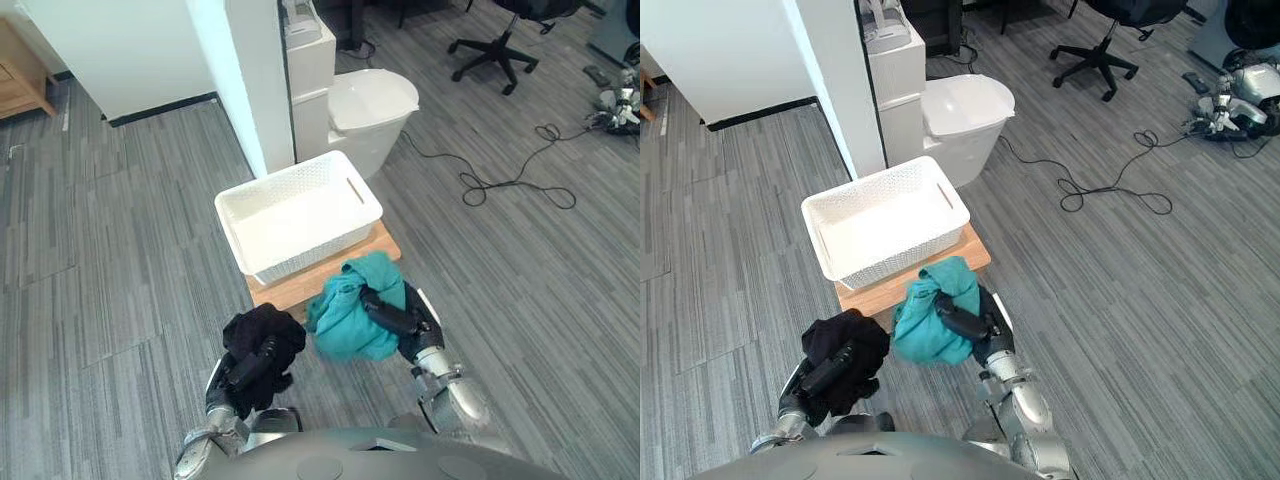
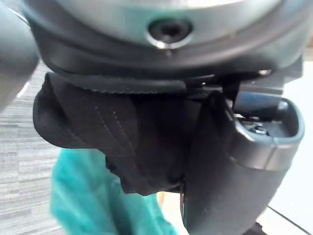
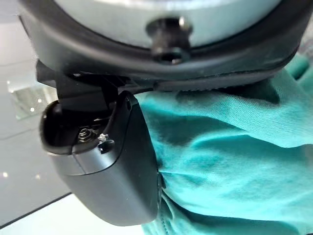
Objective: Tidy up the quilt and then pick up the clothes from the bed and put them into the laundry hamper
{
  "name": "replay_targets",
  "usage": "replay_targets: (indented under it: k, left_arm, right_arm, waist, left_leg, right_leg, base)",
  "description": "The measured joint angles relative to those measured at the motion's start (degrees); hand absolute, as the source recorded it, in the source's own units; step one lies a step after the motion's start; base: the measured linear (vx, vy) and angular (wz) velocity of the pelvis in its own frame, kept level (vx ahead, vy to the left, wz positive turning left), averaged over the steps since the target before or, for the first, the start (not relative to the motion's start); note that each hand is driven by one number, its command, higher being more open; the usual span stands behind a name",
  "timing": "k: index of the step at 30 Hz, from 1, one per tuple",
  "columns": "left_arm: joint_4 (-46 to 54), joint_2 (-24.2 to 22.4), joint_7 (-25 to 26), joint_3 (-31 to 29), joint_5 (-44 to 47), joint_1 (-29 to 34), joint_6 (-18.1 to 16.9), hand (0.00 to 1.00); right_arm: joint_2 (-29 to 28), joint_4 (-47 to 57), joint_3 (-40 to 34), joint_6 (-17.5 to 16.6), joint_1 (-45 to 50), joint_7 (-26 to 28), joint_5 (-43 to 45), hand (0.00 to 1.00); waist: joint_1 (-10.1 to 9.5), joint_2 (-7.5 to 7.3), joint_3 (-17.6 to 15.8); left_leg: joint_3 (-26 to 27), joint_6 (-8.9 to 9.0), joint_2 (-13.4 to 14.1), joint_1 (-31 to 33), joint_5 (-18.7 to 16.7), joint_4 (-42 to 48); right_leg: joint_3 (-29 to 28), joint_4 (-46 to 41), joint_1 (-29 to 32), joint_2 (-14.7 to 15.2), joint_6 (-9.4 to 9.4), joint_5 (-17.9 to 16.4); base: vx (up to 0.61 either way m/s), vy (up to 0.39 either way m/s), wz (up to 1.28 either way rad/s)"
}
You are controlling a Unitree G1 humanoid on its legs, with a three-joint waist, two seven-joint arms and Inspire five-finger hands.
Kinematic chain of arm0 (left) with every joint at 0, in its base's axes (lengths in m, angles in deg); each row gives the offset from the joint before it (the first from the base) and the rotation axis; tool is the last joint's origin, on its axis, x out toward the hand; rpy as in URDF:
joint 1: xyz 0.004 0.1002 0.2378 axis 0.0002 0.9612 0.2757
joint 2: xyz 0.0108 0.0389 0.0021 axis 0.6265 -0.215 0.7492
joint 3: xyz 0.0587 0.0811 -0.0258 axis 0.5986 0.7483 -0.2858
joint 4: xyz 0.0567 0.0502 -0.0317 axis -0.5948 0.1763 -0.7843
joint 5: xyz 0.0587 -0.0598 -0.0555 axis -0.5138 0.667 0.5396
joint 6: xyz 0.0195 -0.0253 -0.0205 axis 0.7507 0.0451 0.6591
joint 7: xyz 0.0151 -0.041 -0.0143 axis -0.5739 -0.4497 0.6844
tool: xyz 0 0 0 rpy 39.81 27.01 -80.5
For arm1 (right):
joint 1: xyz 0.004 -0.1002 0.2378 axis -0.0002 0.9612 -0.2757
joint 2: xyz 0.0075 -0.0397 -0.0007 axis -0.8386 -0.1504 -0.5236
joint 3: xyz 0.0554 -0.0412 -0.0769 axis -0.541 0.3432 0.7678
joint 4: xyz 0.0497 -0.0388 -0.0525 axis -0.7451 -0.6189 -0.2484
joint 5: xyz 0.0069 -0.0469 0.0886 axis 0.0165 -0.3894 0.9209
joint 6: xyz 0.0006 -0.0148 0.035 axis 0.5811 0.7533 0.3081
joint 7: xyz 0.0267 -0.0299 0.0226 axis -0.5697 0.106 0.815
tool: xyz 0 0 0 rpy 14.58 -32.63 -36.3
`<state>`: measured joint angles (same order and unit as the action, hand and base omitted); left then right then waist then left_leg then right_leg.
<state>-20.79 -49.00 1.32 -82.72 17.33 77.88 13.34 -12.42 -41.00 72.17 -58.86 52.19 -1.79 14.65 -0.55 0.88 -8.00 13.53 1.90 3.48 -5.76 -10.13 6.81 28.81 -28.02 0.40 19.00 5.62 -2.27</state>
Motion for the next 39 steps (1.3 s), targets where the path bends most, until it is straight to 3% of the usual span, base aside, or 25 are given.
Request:
replay_targets:
  k: [1, 2, 3, 4, 5, 7, 8, 9, 10, 12, 16, 18, 20, 22, 24, 26, 27, 28, 29, 30, 31, 35, 39]
  left_arm:
    - [1.2, 0.3, -0.1, 0.0, -0.9, -0.2, 0.4, 0.00]
    - [3.1, 1.3, -0.2, 0.3, -1.6, -0.5, 0.9, 0.00]
    - [3.7, 2.3, -0.2, 0.8, -1.6, -1.2, 1.0, 0.00]
    - [3.7, 2.9, -0.2, 0.8, -1.6, -1.8, 1.4, 0.00]
    - [3.7, 3.4, -0.2, 0.8, -1.6, -2.9, 2.1, 0.00]
    - [3.8, 3.2, -0.3, 1.2, -1.4, -4.4, 2.5, 0.00]
    - [4.0, 3.5, -0.5, 1.3, -1.4, -4.7, 3.1, 0.00]
    - [3.4, 4.1, -0.6, 1.6, -1.4, -4.7, 3.5, 0.00]
    - [2.9, 3.1, -0.5, 2.4, -1.5, -4.8, 4.9, 0.00]
    - [2.9, 2.9, -1.3, 4.6, -1.5, -4.0, 5.1, 0.00]
    - [1.5, 1.4, -2.6, 5.9, -1.9, -4.2, 5.6, 0.00]
    - [1.2, 0.2, -2.7, 5.8, -1.9, -2.8, 5.5, 0.00]
    - [1.2, -0.2, -2.7, 5.3, -1.9, -1.3, 5.4, 0.00]
    - [1.0, 0.1, -2.7, 5.1, -3.1, -1.1, 5.4, 0.00]
    - [1.0, 0.2, -2.7, 4.7, -3.9, -1.3, 5.4, 0.00]
    - [1.0, -0.1, -2.7, 4.1, -4.7, -0.8, 5.4, 0.00]
    - [1.4, -0.7, -2.7, 4.3, -5.7, -0.5, 5.4, 0.00]
    - [1.7, -1.1, -2.8, 4.5, -5.9, -0.5, 5.4, 0.00]
    - [2.9, -1.7, -3.2, 4.7, -5.9, -0.4, 5.4, 0.00]
    - [4.2, -2.0, -3.7, 4.7, -5.9, -0.1, 5.3, 0.00]
    - [4.7, -2.0, -3.6, 4.6, -5.9, -0.1, 5.3, 0.00]
    - [5.6, -0.2, -3.6, 4.0, -5.4, -2.9, 5.8, 0.00]
    - [5.5, -0.2, -3.6, 2.7, -5.4, -4.3, 6.7, 0.00]
  right_arm:
    - [-0.3, 0.4, -0.4, 0.0, 0.0, -0.9, 0.0, 0.00]
    - [-1.2, 0.5, -0.9, -0.1, 0.4, -1.7, 0.0, 0.00]
    - [-2.4, 0.5, -1.1, -0.1, 0.9, -2.0, -0.1, 0.00]
    - [-2.7, 0.7, -1.1, -0.3, 1.2, -1.9, -0.1, 0.00]
    - [-2.9, 1.0, -1.3, -1.2, 1.7, -1.6, -0.1, 0.00]
    - [-2.9, 2.9, -1.5, -1.4, 1.7, -0.9, -0.1, 0.00]
    - [-3.1, 3.9, -1.4, -1.5, 1.6, -0.7, -0.1, 0.00]
    - [-3.6, 4.7, -1.2, -1.6, 1.5, -0.6, 0.0, 0.00]
    - [-3.2, 4.8, -1.2, -1.6, 0.4, -0.8, 0.0, 0.00]
    - [-3.5, 4.9, -1.3, -1.6, -1.0, -1.1, 0.0, 0.00]
    - [-3.4, 4.9, -1.4, -2.3, -3.0, -2.2, 0.0, 0.00]
    - [-3.3, 5.1, -0.4, -2.4, -3.0, -2.2, -0.2, 0.00]
    - [-3.6, 5.5, 0.4, -2.4, -3.7, -2.0, -2.4, 0.00]
    - [-3.6, 5.7, 0.7, -2.4, -4.9, -1.6, -4.6, 0.00]
    - [-1.9, 8.3, 0.7, -2.3, -6.7, -1.5, -6.9, 0.00]
    - [0.2, 10.6, 0.6, -2.3, -9.3, -1.4, -8.4, 0.00]
    - [1.8, 12.0, 0.3, -2.3, -11.6, -1.4, -9.0, 0.00]
    - [2.4, 12.4, 0.0, -2.3, -13.0, -1.5, -8.9, 0.00]
    - [3.3, 12.9, -0.6, -2.2, -15.7, -1.5, -8.9, 0.00]
    - [4.4, 14.2, -1.5, -1.5, -16.9, -1.6, -8.9, 0.00]
    - [5.0, 14.9, -1.7, -0.6, -17.5, -1.7, -9.0, 0.00]
    - [6.1, 21.1, -1.5, 2.8, -20.2, -0.7, -9.0, 0.00]
    - [9.5, 23.1, -1.7, 6.4, -28.0, 1.8, -9.0, 0.00]
  waist:
    - [0.42, -0.62, -0.1]
    - [1.31, -1.34, -0.7]
    - [2.36, -2.05, -0.5]
    - [2.75, -2.33, -0.3]
    - [3.43, -2.33, -0.3]
    - [4.06, -2.39, -0.3]
    - [4.02, -3.29, 0.1]
    - [4.03, -3.62, 0.3]
    - [3.85, -0.97, 0.2]
    - [3.75, 0.85, 0.8]
    - [3.74, 0.42, 0.8]
    - [2.22, -0.28, 2.3]
    - [1.61, -0.28, 3.2]
    - [0.27, -1.23, 3.8]
    - [-0.88, -1.30, 3.5]
    - [-1.30, -0.75, 3.5]
    - [-1.77, -0.16, 4.1]
    - [-1.86, 0.22, 4.2]
    - [-1.98, 0.68, 4.1]
    - [-2.81, 1.54, 4.3]
    - [-3.29, 1.47, 4.5]
    - [-2.35, -1.16, 4.7]
    - [-2.29, -1.31, 4.8]
  left_leg:
    - [-0.5, -0.14, -0.7, -0.7, 0.1, -0.3]
    - [-1.9, -0.58, -1.2, -2.2, 0.0, -0.8]
    - [-3.3, -1.35, -0.9, -3.0, -0.5, -1.0]
    - [-4.0, -1.36, -0.6, -3.0, -0.5, -1.0]
    - [-5.0, -1.31, 0.0, -3.1, -0.5, -1.0]
    - [-5.9, -0.38, 0.7, -3.2, -1.1, -1.0]
    - [-6.0, 1.10, 0.6, -3.2, -2.0, -0.6]
    - [-6.2, 2.20, 0.8, -3.1, -2.9, 0.4]
    - [-5.5, 3.27, 3.3, -2.5, -3.6, 1.4]
    - [-3.9, 4.13, 5.9, -2.9, -4.0, 1.1]
    - [-2.0, 5.24, 7.8, -3.2, -2.9, 0.7]
    - [1.3, 5.68, 8.3, -4.6, -1.8, 0.1]
    - [2.7, 5.65, 8.5, -4.4, -1.6, 0.7]
    - [4.8, 5.38, 8.9, -0.6, -1.8, 7.7]
    - [7.2, 2.76, 11.0, 6.0, -1.0, 22.3]
    - [7.2, 1.98, 11.1, 7.2, -1.3, 26.2]
    - [7.5, 2.10, 9.1, 7.0, -4.2, 20.7]
    - [7.9, 1.88, 7.7, 7.0, -4.5, 16.5]
    - [9.4, 1.14, 5.4, 6.9, -3.3, 8.7]
    - [10.3, 0.73, 4.8, 6.6, 2.6, 4.1]
    - [11.3, 1.21, 4.5, 5.1, 2.7, 3.3]
    - [10.7, 0.81, 3.1, 4.9, 3.2, 1.8]
    - [10.0, 0.78, 2.0, 2.9, 4.6, -1.8]
  right_leg:
    - [-1.6, -6.0, 2.3, 1.9, -0.79, 0.7]
    - [-6.9, -16.3, 7.3, 4.1, -2.00, 1.9]
    - [-11.3, -23.0, 11.4, 2.8, -2.05, -3.0]
    - [-12.7, -24.0, 13.0, 1.8, -2.21, -5.0]
    - [-13.8, -21.8, 15.0, -0.7, -2.83, -6.9]
    - [-15.6, -8.1, 15.6, -4.6, -3.73, -7.4]
    - [-17.4, 0.8, 14.4, -5.9, -3.30, -5.0]
    - [-18.9, 5.3, 13.1, -6.7, -0.73, -3.4]
    - [-17.5, 8.7, 10.9, -9.6, -1.38, -1.9]
    - [-16.4, 10.1, 10.0, -11.8, -2.24, -1.6]
    - [-14.6, 13.9, 7.2, -13.0, -2.25, -0.6]
    - [-14.5, 19.1, 4.0, -14.1, -2.06, 1.1]
    - [-14.8, 23.8, 2.0, -15.0, -1.82, 2.8]
    - [-15.4, 27.1, 0.9, -15.0, -1.69, 3.1]
    - [-16.6, 29.1, -0.9, -14.9, -2.36, 3.5]
    - [-17.8, 29.4, -2.3, -14.3, -4.09, 4.2]
    - [-18.5, 29.8, -1.8, -13.6, -4.29, 4.3]
    - [-18.8, 30.0, -1.5, -13.1, -4.13, 4.6]
    - [-19.1, 30.3, -1.4, -12.4, -3.72, 4.9]
    - [-19.5, 30.3, -1.6, -12.9, -3.11, 5.2]
    - [-20.1, 30.6, -2.5, -13.0, -2.66, 5.5]
    - [-19.4, 31.3, -2.6, -12.1, -2.32, 5.7]
    - [-17.8, 31.3, -3.8, -11.4, -2.11, 5.7]
  base:
    - [0.07, 0.069, 0.59]
    - [0.08, -0.056, 0.62]
    - [0.07, -0.076, 0.61]
    - [0.08, -0.181, 0.58]
    - [0.07, -0.161, 0.52]
    - [0.08, -0.202, 0.42]
    - [0.08, -0.229, 0.25]
    - [0.09, -0.219, 0.14]
    - [0.11, -0.213, 0.06]
    - [0.12, -0.140, -0.03]
    - [0.07, -0.063, 0.18]
    - [0.01, 0.006, -0.04]
    - [0.03, 0.007, -0.08]
    - [0.01, -0.019, 0.02]
    - [0.04, -0.059, 0.19]
    - [0.09, 0.046, -0.05]
    - [0.06, 0.076, -0.12]
    - [0.05, 0.056, -0.17]
    - [0.04, 0.070, -0.23]
    - [0.05, 0.081, -0.39]
    - [0.07, 0.062, -0.24]
    - [0.08, 0.042, 0.06]
    - [0.00, 0.013, 0.11]
